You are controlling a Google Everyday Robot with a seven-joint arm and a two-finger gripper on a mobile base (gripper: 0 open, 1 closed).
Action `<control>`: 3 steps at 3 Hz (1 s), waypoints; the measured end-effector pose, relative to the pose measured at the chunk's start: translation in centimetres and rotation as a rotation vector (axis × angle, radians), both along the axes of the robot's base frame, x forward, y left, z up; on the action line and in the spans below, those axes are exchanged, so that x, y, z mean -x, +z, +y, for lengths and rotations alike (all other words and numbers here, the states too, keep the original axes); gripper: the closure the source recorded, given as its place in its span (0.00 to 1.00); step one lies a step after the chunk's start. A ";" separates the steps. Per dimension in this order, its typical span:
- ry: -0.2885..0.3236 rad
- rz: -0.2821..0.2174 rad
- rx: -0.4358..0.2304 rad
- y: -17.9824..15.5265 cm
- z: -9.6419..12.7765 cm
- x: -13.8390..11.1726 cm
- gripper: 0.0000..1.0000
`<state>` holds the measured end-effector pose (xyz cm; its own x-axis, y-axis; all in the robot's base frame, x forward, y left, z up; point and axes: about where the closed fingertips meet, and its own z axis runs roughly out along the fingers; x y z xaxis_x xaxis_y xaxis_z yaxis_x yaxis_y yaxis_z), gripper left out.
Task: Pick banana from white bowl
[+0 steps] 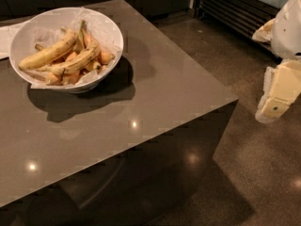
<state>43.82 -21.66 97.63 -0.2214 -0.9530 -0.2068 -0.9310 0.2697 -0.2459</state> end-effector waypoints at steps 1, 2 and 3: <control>-0.001 -0.009 0.010 0.4 0.5 -0.5 0.00; 0.032 -0.021 0.026 1.4 1.9 -2.5 0.00; 0.100 -0.021 0.056 2.1 3.8 -4.6 0.00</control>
Offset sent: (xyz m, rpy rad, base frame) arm 0.0492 0.0379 0.0269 -0.0491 -0.0212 0.0809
